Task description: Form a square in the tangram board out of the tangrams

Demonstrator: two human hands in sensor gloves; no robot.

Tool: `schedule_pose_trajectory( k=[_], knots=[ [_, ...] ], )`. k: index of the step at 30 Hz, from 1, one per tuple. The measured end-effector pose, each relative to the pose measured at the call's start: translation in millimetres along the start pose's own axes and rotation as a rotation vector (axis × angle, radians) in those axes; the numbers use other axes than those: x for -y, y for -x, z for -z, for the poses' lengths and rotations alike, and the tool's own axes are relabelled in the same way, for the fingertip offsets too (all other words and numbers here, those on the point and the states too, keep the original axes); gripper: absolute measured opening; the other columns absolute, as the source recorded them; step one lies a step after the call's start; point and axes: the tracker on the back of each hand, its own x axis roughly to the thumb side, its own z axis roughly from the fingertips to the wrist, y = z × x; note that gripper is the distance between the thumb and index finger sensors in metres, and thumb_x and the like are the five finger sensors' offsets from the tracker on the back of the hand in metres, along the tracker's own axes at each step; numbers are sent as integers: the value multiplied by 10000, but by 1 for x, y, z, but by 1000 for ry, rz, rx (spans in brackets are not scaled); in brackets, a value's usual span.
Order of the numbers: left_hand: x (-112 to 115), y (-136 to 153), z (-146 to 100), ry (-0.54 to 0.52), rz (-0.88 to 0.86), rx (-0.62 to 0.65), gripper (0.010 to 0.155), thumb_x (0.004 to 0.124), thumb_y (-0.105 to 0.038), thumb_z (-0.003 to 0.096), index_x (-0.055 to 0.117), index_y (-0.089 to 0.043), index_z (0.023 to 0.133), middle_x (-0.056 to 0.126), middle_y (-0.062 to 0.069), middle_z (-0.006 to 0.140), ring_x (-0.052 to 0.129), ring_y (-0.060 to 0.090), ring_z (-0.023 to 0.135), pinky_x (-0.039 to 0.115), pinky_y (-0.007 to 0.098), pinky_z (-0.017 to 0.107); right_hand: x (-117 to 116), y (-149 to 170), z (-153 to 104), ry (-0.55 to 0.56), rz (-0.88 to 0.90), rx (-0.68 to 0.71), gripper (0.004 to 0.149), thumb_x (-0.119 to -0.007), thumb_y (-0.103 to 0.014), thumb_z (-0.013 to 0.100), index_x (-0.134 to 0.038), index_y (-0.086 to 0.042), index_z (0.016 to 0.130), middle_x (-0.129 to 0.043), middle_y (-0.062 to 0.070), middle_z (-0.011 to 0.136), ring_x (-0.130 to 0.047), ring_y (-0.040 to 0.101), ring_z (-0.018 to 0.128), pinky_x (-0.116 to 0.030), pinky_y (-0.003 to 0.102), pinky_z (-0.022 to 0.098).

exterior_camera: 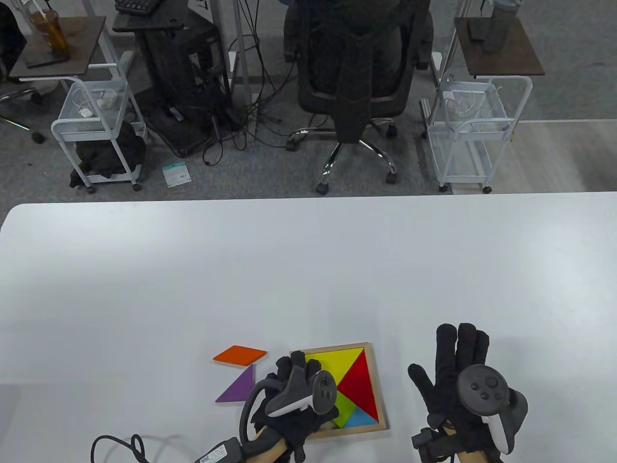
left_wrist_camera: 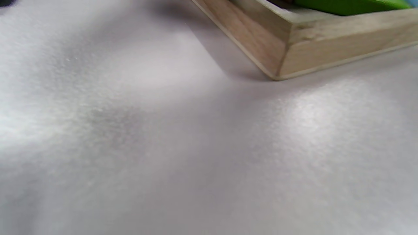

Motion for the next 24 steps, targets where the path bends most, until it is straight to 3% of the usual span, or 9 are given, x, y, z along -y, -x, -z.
schedule_pose_trajectory(
  k=[4,8,12,15,18,20,24],
  knots=[
    [0,-4,-2,31,12,10,928,392,-653,549,-60,-47,1089,-210,341,1017,-28,631,929,198,736,666,0,0,0,0,-4,0,872,-616,-627,350,-72,-433,1004,190,-152,1028,265,132,951,-35,454,825],
    [-12,9,-16,-31,-57,37,923,398,-654,551,-103,-78,1069,-245,327,1007,-86,623,931,165,759,665,0,0,-1,2,-4,3,872,-616,-627,349,-72,-434,1003,191,-152,1027,266,131,950,-37,454,825],
    [-32,53,-37,-165,-159,32,923,480,-639,558,-69,-109,1079,-224,321,1022,-84,611,949,150,785,665,0,0,-1,1,-6,8,872,-616,-628,349,-72,-437,1002,190,-152,1028,264,132,952,-42,456,826],
    [-46,99,-44,-210,-206,-58,907,571,-584,566,-36,-147,1080,-205,312,1029,-75,607,951,165,784,668,-1,-1,-1,-4,-5,13,869,-616,-627,351,-73,-437,1003,188,-151,1029,261,133,954,-48,457,828],
    [-55,135,-40,-183,-192,-149,901,648,-541,557,-26,-223,1064,-134,330,1054,47,646,975,310,765,714,-2,-1,0,-11,-10,13,870,-616,-628,350,-73,-436,1003,187,-149,1029,258,136,954,-53,458,827],
    [-58,149,-34,-162,-191,-120,851,706,-478,551,21,-358,1041,-69,289,1092,157,626,1019,411,749,728,-2,-1,0,-12,-14,12,870,-617,-628,351,-74,-436,1003,185,-147,1030,257,139,954,-57,459,827],
    [-62,164,-15,-25,-103,-33,830,779,-344,548,104,-424,1024,17,234,1123,276,581,1047,525,708,734,-2,-1,-1,-16,-21,11,871,-617,-628,350,-74,-435,1003,185,-146,1030,255,140,955,-60,459,827]
  ],
)
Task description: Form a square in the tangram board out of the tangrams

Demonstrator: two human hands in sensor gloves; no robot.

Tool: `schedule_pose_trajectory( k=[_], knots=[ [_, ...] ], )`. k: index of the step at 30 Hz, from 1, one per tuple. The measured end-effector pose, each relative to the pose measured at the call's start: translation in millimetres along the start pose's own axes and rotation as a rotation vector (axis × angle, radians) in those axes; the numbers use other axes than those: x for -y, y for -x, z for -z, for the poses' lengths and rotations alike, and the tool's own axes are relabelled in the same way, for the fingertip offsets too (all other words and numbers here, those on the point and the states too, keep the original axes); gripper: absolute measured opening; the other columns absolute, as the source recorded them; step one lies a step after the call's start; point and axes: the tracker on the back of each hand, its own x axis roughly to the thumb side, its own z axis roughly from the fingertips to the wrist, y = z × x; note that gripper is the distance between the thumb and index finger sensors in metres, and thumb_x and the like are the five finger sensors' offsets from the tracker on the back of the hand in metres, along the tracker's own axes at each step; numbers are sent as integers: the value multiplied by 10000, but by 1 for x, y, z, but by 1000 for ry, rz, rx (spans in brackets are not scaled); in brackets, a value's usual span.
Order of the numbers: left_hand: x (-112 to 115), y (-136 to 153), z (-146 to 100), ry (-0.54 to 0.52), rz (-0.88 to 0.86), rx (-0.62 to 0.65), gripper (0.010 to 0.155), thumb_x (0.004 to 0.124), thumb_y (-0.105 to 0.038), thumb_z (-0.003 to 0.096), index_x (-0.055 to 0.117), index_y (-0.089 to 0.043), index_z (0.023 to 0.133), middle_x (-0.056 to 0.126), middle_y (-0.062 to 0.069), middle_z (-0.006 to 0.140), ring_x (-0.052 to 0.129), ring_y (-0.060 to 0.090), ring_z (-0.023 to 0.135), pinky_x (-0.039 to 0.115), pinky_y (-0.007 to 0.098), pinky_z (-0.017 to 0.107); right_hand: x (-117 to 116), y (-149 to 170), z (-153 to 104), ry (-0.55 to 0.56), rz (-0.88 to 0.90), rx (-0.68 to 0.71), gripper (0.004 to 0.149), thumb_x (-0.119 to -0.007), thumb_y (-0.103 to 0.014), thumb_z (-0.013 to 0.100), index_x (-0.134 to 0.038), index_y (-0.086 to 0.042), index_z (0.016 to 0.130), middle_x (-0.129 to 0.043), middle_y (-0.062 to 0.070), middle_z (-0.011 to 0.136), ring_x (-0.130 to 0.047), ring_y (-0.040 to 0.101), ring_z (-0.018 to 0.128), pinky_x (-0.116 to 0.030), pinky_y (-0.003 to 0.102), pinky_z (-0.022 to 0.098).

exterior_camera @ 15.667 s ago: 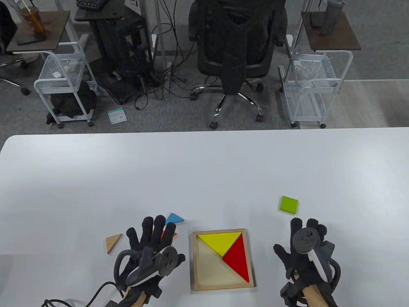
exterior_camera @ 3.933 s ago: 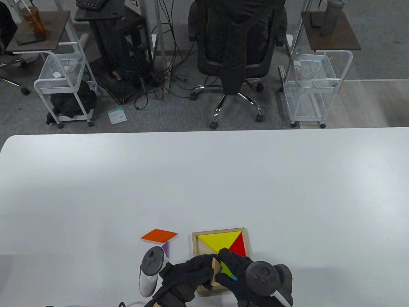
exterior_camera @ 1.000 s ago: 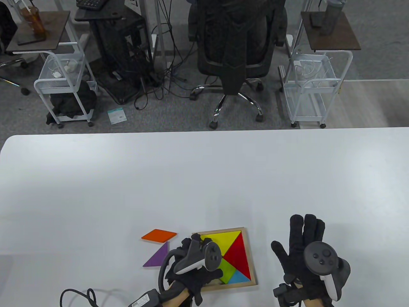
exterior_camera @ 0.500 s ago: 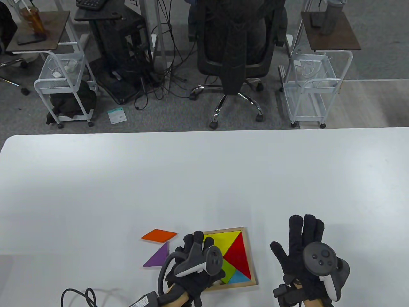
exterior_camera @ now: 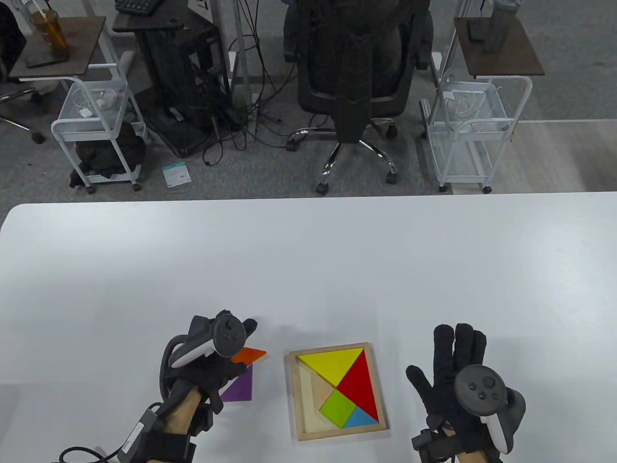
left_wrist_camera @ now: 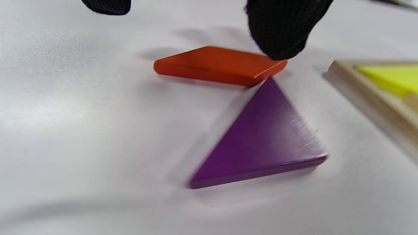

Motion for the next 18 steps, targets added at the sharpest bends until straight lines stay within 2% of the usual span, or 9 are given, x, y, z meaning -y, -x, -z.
schedule_pose_trajectory(
  k=[2,5,9,18],
  knots=[
    [1,2,8,39,52,-13,824,795,-301,543,138,-427,1025,67,212,1137,328,562,1053,566,694,728,0,0,0,-1,-4,-1,870,-617,-627,351,-74,-435,1003,184,-146,1030,255,140,955,-60,459,828],
    [2,0,17,42,91,-14,798,807,-274,535,202,-398,1041,138,200,1137,425,518,1046,624,643,720,0,0,0,-4,-7,-4,870,-618,-626,351,-74,-435,1003,183,-147,1030,254,141,956,-61,459,828],
    [2,-2,26,32,152,-35,758,824,-307,518,307,-291,1072,266,218,1106,612,478,968,719,539,699,0,0,0,-5,-2,-6,868,-616,-626,351,-75,-435,1003,182,-146,1031,253,140,956,-61,459,828],
    [1,-4,33,14,214,-25,688,846,-348,498,456,-228,1051,415,206,1075,698,428,887,785,450,647,0,0,1,-9,0,-11,869,-616,-626,351,-74,-436,1002,182,-145,1031,253,141,956,-61,459,828]
  ],
)
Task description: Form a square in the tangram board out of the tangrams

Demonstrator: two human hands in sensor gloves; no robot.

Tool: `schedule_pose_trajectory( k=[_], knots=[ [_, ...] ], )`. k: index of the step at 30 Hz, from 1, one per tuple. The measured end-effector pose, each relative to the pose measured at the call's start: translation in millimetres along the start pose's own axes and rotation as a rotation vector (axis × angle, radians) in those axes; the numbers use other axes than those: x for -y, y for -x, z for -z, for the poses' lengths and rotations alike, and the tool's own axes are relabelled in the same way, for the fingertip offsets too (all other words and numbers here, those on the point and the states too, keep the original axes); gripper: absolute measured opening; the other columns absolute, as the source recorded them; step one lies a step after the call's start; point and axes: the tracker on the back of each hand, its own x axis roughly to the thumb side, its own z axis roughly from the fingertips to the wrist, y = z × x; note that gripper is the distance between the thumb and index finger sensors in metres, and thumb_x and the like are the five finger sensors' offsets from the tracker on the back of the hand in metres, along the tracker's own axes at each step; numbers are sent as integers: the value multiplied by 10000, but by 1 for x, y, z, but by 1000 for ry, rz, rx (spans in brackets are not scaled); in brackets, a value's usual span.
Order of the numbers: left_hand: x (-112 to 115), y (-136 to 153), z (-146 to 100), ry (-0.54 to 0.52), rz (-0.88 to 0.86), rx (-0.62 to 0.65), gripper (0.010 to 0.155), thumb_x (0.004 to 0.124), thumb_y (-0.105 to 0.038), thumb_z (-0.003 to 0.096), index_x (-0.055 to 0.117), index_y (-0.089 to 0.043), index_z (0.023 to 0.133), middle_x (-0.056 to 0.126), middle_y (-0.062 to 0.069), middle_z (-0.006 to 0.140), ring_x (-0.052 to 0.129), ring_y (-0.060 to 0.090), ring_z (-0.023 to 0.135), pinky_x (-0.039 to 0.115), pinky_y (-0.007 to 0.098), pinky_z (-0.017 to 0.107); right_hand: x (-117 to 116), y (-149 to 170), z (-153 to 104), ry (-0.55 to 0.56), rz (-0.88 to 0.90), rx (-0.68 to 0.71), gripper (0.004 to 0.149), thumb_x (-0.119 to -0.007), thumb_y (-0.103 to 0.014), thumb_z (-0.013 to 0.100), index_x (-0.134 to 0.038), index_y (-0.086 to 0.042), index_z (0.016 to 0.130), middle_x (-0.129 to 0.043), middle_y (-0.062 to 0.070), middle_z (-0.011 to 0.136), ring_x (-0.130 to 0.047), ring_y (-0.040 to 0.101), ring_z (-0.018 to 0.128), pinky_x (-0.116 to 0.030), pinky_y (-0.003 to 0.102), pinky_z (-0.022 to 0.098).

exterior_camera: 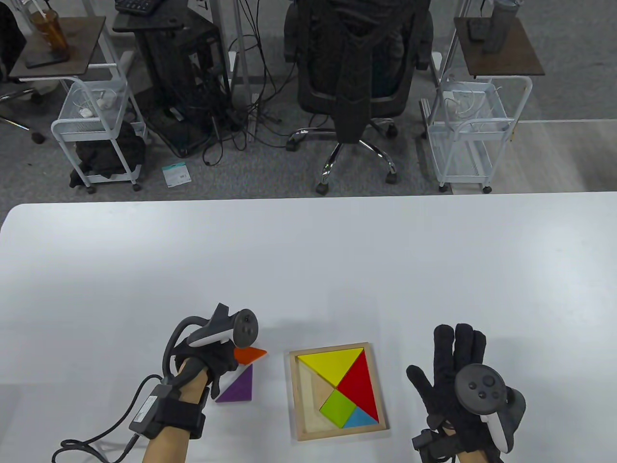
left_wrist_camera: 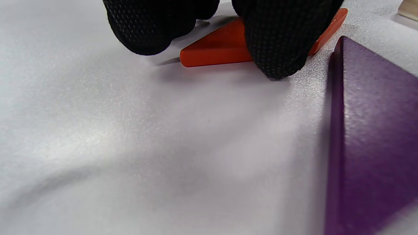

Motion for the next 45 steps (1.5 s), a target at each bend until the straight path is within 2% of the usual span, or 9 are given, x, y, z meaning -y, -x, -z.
schedule_pose_trajectory(
  k=[5,10,18,23,29,33,40,43,45],
  knots=[
    [0,0,1,-31,13,22,643,852,-348,492,530,-177,1022,561,140,1034,805,362,799,834,398,607,-1,0,0,-5,-3,-4,868,-616,-626,351,-73,-436,1002,183,-145,1031,253,141,956,-62,459,828],
    [5,-5,4,-4,5,-5,698,822,-364,477,477,-97,1023,569,188,987,817,336,725,843,355,565,-1,0,1,-10,-6,-7,869,-615,-628,350,-72,-436,1001,182,-146,1031,253,141,956,-62,460,828],
    [3,-6,-3,-49,0,-33,712,825,-421,452,553,-50,994,694,204,915,910,304,647,911,299,464,-1,-1,0,-11,-7,-2,870,-615,-628,351,-68,-437,1000,182,-145,1031,253,140,956,-62,459,828],
    [-5,-12,-35,-231,-164,-11,728,824,-427,451,547,-36,999,686,216,917,905,307,653,918,293,455,-2,-3,0,-12,-6,17,870,-614,-630,350,-70,-435,1000,179,-142,1033,249,144,958,-68,460,828],
    [6,-50,-69,-445,-415,194,729,821,-431,457,545,-38,1006,685,213,925,908,302,662,921,293,463,-6,-6,-2,-20,-25,36,870,-613,-630,351,-71,-432,1001,174,-138,1035,241,149,960,-80,461,827],
    [19,-60,-75,-485,-543,294,727,822,-429,462,548,-33,1007,687,218,924,911,304,659,923,294,459,-12,-5,-1,-40,-44,28,869,-611,-632,351,-69,-432,1000,172,-136,1035,240,151,960,-84,462,827],
    [32,-63,-77,-495,-749,368,720,823,-425,473,551,-24,1005,689,227,920,918,306,654,925,281,450,-19,-8,-2,-70,-59,49,880,-612,-636,343,-70,-423,1002,166,-127,1038,229,160,963,-97,464,826],
    [36,-73,-81,-553,-847,344,718,828,-420,475,553,-14,999,694,237,910,926,310,638,930,271,431,-28,-19,-8,-106,28,152,870,-620,-635,357,-132,-368,1026,69,-67,1077,118,221,1000,-201,479,815],
    [35,-84,-85,-612,-870,309,716,828,-419,478,550,-9,996,693,241,907,930,311,634,932,258,423,-37,-33,-14,-138,96,252,845,-645,-627,364,-317,-260,1051,-188,49,1116,-153,334,1028,-410,485,766]
  ],
)
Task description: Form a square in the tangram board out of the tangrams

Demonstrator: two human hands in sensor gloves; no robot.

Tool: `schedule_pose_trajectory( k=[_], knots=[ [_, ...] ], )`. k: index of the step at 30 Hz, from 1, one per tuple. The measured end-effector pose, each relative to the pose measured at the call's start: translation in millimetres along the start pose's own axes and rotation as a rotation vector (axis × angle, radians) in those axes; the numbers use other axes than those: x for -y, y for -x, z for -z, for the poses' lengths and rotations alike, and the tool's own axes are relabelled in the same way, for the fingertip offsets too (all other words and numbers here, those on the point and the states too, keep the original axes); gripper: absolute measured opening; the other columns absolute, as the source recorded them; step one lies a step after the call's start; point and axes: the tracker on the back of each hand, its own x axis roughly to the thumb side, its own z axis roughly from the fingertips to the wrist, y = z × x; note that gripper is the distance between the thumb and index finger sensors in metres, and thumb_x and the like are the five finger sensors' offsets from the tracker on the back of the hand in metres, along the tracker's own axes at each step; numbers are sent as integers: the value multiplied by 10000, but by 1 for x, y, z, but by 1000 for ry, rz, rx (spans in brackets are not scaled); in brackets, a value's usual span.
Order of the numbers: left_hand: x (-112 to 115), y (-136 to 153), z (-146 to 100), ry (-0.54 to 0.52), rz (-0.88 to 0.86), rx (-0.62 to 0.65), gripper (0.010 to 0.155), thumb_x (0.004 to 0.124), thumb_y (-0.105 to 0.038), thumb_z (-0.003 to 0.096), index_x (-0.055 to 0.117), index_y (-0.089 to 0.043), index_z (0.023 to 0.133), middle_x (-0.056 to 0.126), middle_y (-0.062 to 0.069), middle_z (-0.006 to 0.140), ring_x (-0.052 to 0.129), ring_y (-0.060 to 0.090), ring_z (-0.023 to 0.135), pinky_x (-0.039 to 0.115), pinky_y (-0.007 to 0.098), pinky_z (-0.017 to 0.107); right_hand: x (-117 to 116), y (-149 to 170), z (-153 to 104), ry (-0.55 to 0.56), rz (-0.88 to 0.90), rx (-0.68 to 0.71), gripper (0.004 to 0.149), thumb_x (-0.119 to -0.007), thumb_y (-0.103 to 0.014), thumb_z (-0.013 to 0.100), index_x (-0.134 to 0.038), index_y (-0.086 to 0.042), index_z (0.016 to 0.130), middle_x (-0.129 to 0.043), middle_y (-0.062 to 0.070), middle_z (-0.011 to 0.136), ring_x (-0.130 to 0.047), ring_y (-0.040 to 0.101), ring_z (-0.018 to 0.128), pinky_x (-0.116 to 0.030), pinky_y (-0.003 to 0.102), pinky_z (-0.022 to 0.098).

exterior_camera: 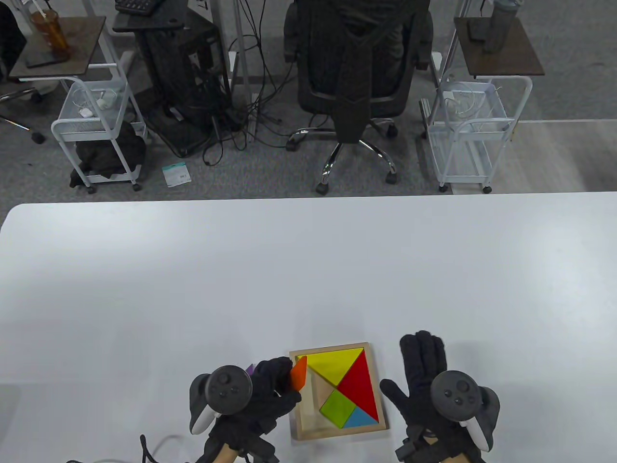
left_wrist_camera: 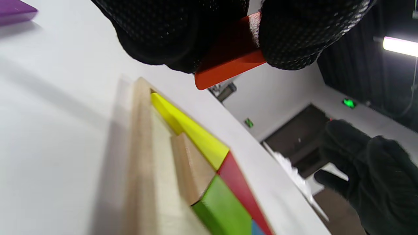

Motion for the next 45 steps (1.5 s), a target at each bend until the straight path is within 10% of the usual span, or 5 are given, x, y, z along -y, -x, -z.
schedule_pose_trajectory(
  k=[4,12,20,33,45],
  knots=[
    [19,-21,-3,-49,24,2,716,831,-416,476,553,1,987,699,249,893,939,313,617,936,252,408,-25,-28,-2,-24,105,83,728,-707,-588,358,-673,-149,937,-668,175,975,-692,417,842,-753,424,515],
    [36,-40,-10,-118,112,28,716,838,-410,471,562,17,975,710,262,874,950,312,594,942,229,388,-45,-53,6,-56,27,29,555,-800,-518,355,-835,-167,783,-898,141,779,-920,342,590,-825,340,294],
    [21,-36,-16,-219,157,15,708,818,-377,492,532,36,991,673,282,890,926,335,612,927,264,413,-55,-72,29,-192,81,-66,469,-740,-479,445,-791,-214,830,-855,90,832,-903,275,614,-805,295,337],
    [-48,11,-26,-312,626,-253,686,591,-509,592,363,-188,1154,230,247,1191,340,591,1050,473,780,681,-103,-85,90,-622,-406,-328,461,-740,-391,420,-814,-163,814,-819,152,784,-806,350,607,-732,338,374],
    [-53,27,-22,-262,604,-338,732,567,-517,596,259,-159,1156,97,283,1166,209,630,1027,325,815,666,-129,-99,94,-570,-658,-378,457,-725,-389,426,-818,-157,809,-822,148,738,-800,339,566,-711,331,347]
  ],
)
